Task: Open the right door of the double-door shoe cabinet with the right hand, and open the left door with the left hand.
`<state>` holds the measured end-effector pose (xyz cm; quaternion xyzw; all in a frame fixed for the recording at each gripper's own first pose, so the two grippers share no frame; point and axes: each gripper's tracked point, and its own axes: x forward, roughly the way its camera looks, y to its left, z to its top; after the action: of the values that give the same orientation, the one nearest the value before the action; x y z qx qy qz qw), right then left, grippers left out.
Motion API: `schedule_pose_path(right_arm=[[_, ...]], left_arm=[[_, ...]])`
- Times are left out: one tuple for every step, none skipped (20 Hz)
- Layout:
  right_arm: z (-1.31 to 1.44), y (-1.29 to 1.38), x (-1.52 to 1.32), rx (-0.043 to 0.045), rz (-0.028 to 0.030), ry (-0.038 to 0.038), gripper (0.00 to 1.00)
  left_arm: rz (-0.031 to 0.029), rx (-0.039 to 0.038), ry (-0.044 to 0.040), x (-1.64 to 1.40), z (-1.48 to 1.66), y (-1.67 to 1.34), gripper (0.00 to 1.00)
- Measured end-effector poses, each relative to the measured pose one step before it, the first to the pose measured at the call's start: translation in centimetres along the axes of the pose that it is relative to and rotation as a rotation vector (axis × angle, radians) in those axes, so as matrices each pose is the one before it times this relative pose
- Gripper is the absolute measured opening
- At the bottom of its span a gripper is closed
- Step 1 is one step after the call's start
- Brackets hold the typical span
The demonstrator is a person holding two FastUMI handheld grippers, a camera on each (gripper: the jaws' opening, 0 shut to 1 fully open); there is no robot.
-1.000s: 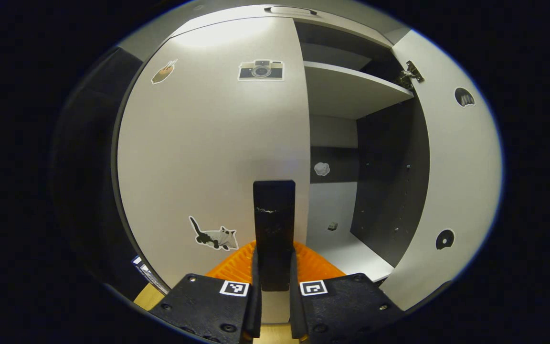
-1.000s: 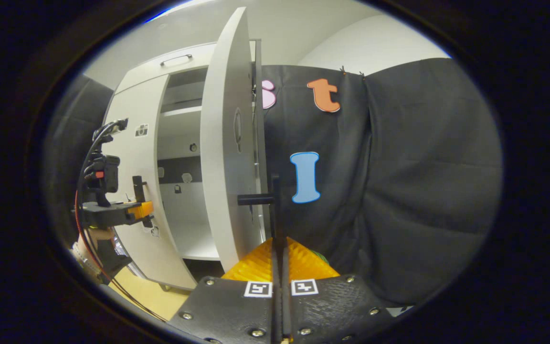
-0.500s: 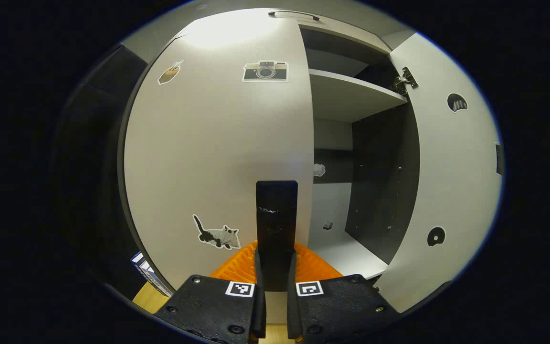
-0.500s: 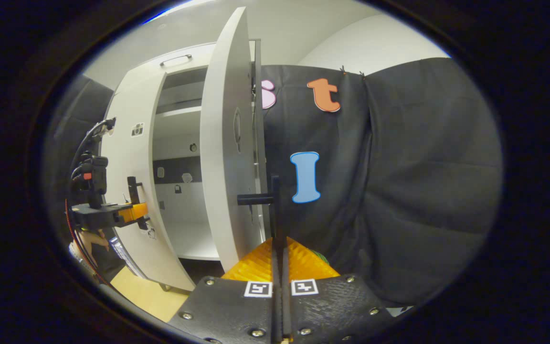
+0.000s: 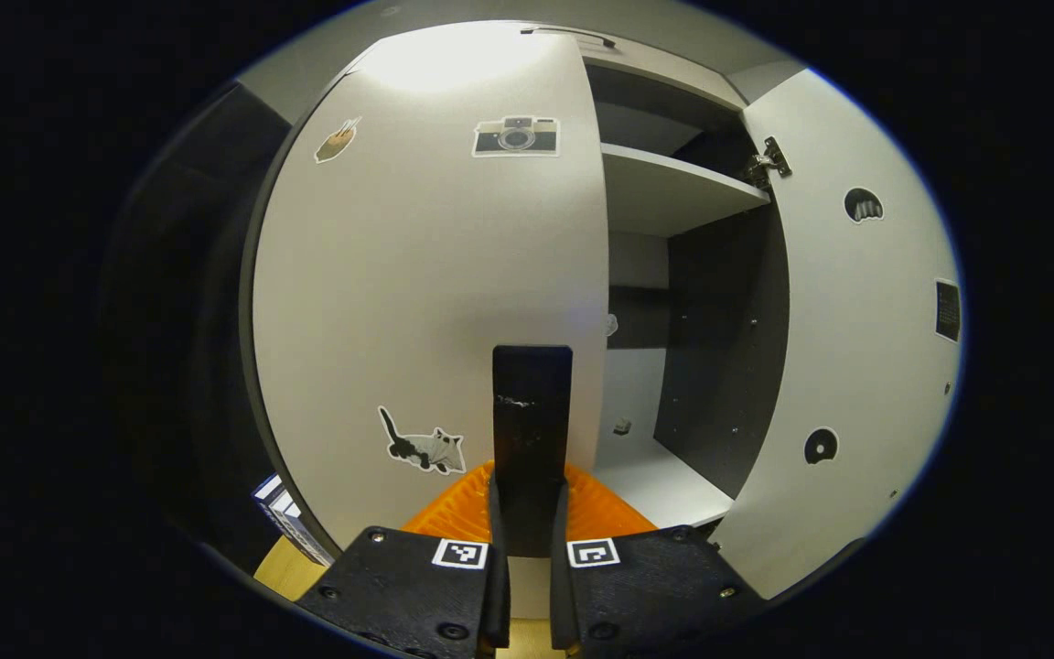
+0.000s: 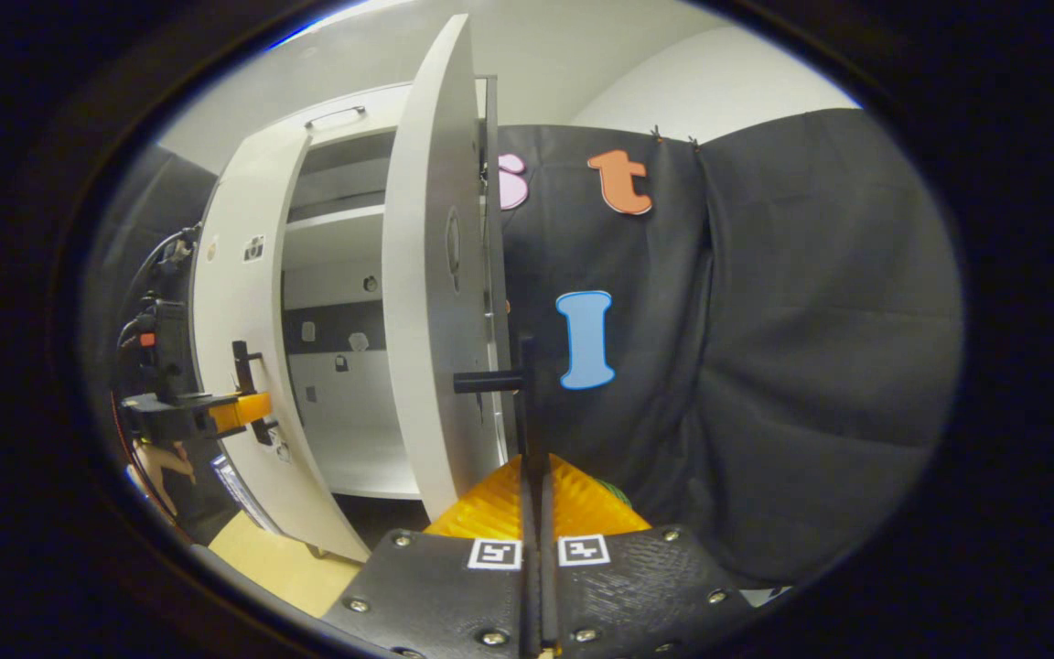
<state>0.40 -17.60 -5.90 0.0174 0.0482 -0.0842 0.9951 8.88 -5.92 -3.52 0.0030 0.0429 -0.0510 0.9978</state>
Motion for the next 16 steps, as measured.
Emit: schedule_pose_path(right_arm=[[0.034, -0.045, -0.065, -0.00024, 0.00085, 0.00014, 0.0], [-0.043, 0.057, 0.078, 0.00044, 0.00121, 0.00071, 0.0], [0.045, -0.042, -0.066, 0.00148, 0.00135, 0.0, 0.0], [0.012, 0.021, 0.062, 0.00085, 0.00007, 0.00058, 0.0], [0.031, -0.015, -0.056, 0.00068, 0.00105, -0.00029, 0.0], [-0.042, 0.022, 0.058, 0.00074, 0.00047, 0.00029, 0.0], [0.042, -0.046, -0.066, 0.00183, 0.00081, -0.00012, 0.0], [-0.063, 0.003, 0.096, 0.00147, 0.00045, -0.00051, 0.0], [0.029, -0.042, -0.059, 0.00125, 0.00074, -0.00073, 0.0], [0.026, 0.036, 0.044, 0.00096, 0.00069, -0.00058, 0.0], [0.086, -0.027, -0.052, 0.00096, 0.00152, -0.00044, 0.0], [-0.059, 0.018, 0.06, 0.00123, 0.0014, -0.00044, 0.0], [0.004, -0.044, -0.033, 0.00217, 0.00228, 0.0, 0.0], [-0.013, 0.031, 0.039, 0.00185, 0.00299, 0.00017, 0.0], [-0.001, -0.117, -0.073, 0.00336, -0.00061, 0.00298, 0.0], [-0.105, 0.177, 0.446, 0.00294, 0.01015, -0.00155, 0.0]], left_arm=[[-0.00249, -0.0047, 0.0013, -0.217, -0.044, 0.104, 0.17], [-0.00125, -0.00174, 0.00084, -0.203, -0.005, 0.049, 0.18], [-0.00019, 0.00093, 0.00101, -0.185, -0.052, 0.01, 0.18], [0.00067, -0.00033, 0.00038, -0.25, 0.0, 0.077, 0.17], [0.00112, -0.00133, 0.00096, -0.173, -0.016, 0.096, 0.18], [0.00073, -0.00217, 0.00009, -0.218, -0.015, 0.07, 0.18], [-0.00022, -0.00222, 0.00053, -0.235, -0.002, 0.066, 0.18], [-0.00124, -0.00113, 0.00109, -0.164, -0.051, 0.043, 0.17], [-0.00145, -0.001, 0.00116, -0.214, -0.014, 0.068, 0.17], [-0.00123, -0.00075, 0.00088, -0.196, -0.03, 0.069, 0.18], [-0.00062, -0.0015, 0.00203, -0.209, -0.017, 0.053, 0.18], [0.00009, -0.00239, 0.0005, -0.286, -0.032, 0.119, 0.18], [0.0006, -0.00082, 0.00176, -0.25, 0.0, 0.076, 0.17], [0.0, -0.00134, 0.00018, -0.174, -0.047, 0.089, 0.17], [-0.00202, -0.00056, 0.00081, -0.217, 0.025, 0.061, 0.18], [-0.0037, -0.00009, 0.00114, -0.26, -0.041, 0.067, 0.17]])
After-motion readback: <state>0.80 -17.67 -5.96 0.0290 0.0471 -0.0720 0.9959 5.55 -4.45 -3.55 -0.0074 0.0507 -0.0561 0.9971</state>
